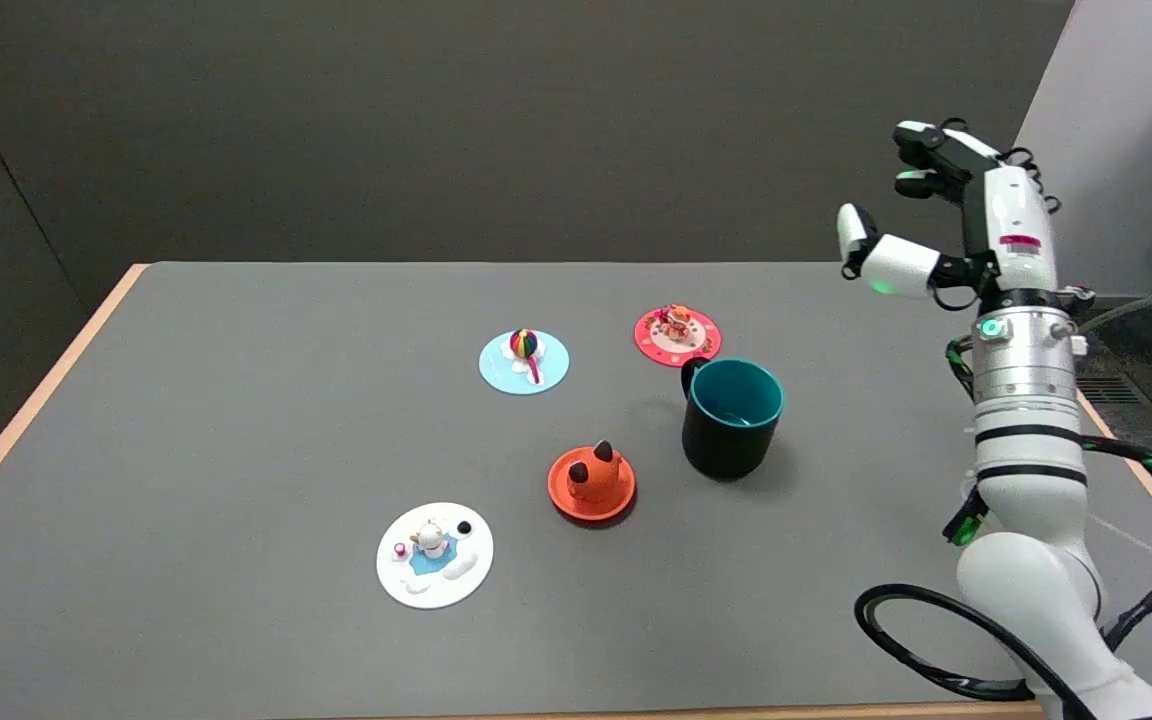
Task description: Pick up the cup lid with blue sky.
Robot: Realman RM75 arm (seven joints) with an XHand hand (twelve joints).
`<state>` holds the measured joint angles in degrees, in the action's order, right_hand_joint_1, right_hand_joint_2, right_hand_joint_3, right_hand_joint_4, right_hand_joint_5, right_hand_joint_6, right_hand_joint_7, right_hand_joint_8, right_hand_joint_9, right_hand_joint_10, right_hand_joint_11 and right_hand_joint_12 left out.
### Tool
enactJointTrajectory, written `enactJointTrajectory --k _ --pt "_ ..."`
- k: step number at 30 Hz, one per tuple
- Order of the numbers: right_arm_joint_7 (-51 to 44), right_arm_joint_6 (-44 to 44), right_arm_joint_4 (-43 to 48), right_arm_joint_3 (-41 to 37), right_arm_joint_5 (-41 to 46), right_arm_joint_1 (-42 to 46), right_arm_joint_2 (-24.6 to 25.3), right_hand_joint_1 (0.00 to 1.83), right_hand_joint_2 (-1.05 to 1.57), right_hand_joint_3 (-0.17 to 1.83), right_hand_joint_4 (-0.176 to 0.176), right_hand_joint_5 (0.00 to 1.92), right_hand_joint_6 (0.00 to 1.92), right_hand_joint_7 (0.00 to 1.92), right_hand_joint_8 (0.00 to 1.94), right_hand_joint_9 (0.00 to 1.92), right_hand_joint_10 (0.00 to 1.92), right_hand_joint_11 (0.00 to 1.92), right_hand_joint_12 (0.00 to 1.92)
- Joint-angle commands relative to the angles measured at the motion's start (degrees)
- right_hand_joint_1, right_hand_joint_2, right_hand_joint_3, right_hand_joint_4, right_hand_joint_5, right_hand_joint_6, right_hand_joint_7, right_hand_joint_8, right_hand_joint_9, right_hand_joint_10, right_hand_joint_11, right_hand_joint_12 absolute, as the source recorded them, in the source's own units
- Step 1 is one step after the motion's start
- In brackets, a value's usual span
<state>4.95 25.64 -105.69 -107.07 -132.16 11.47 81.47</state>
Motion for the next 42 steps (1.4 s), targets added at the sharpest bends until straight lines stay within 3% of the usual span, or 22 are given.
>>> enactJointTrajectory --k 1,5,14,25,29,36,42 --pt "0.0 -6.49 2.63 11.63 0.36 -7.23 -6.6 0.76 0.47 0.91 -0.035 0.64 0.2 0.68 0.18 0.82 0.23 0.39 0.95" --pt "-0.17 -13.9 2.5 16.19 0.04 -12.4 -7.33 0.75 0.46 0.9 -0.036 0.64 0.2 0.68 0.19 0.8 0.23 0.4 0.91" --pt "-0.49 -19.02 10.88 26.26 0.04 -23.53 -5.13 0.71 0.42 0.89 -0.049 0.62 0.2 0.71 0.19 0.71 0.22 0.43 0.58" --pt "-0.96 -22.67 21.31 28.86 0.11 -30.6 -2.43 0.71 0.39 0.88 -0.059 0.63 0.2 0.7 0.2 0.67 0.21 0.45 0.44" --pt "-0.96 -22.85 25.02 28.13 -0.04 -32.78 -1.64 0.7 0.39 0.87 -0.062 0.64 0.2 0.71 0.2 0.67 0.21 0.46 0.44" --pt "-2.08 -25.0 33.14 25.33 -0.04 -37.4 -1.0 0.68 0.43 0.79 -0.119 0.66 0.21 0.78 0.22 0.71 0.22 0.45 0.55" --pt "-2.57 -25.24 37.3 22.48 -0.12 -38.98 -0.44 0.69 0.43 0.82 -0.157 0.68 0.21 0.81 0.21 0.75 0.24 0.4 0.79"
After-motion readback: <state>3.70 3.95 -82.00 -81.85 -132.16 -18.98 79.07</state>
